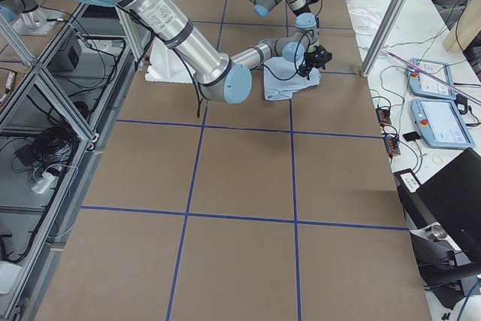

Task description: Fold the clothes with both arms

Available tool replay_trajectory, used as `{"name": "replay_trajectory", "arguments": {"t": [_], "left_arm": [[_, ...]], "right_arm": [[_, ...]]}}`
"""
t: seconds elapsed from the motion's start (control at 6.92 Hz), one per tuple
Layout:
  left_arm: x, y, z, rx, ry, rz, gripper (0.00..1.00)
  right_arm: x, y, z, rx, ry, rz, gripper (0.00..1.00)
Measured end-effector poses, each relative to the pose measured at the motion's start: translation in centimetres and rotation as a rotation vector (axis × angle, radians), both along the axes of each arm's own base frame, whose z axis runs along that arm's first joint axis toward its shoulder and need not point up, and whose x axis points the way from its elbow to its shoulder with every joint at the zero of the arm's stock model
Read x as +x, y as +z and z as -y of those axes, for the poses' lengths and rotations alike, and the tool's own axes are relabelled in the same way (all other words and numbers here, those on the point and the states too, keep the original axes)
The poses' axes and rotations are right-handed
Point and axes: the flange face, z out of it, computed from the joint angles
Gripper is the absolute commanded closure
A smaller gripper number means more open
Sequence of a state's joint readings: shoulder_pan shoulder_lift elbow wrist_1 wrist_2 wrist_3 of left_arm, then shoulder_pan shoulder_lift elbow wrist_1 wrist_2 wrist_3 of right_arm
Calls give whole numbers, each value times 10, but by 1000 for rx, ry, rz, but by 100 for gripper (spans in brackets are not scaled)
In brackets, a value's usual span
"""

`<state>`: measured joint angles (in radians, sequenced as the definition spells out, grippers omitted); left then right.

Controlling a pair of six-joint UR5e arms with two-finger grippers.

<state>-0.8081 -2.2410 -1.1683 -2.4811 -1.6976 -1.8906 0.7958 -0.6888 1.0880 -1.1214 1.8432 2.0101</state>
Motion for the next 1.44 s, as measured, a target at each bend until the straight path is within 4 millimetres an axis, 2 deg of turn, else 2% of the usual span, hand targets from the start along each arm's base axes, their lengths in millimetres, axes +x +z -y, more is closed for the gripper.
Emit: {"name": "replay_trajectory", "arguments": {"t": [0.14,0.43,0.58,0.72,0.87,1.01,1.16,1.3,1.44], "left_arm": [[-36,15,-14,80,99,42,60],[-121,48,-29,222,246,130,60],[-174,73,-32,310,318,199,60],[-227,104,-38,416,395,286,60],[-278,138,-48,526,477,372,60],[-318,168,-60,615,545,439,60],[-349,192,-70,678,590,501,60],[-378,213,-77,724,634,574,60],[-409,230,-78,740,683,649,57]], "right_arm": [[52,36,4,8,-78,7,0],[188,104,11,3,-184,39,0],[246,131,-7,35,-235,26,0],[292,163,-40,108,-316,-23,0],[340,206,-79,213,-429,-94,0],[386,249,-115,323,-553,-164,0],[424,283,-140,413,-660,-218,0],[450,307,-158,472,-738,-244,0],[466,319,-168,505,-793,-243,0]]}}
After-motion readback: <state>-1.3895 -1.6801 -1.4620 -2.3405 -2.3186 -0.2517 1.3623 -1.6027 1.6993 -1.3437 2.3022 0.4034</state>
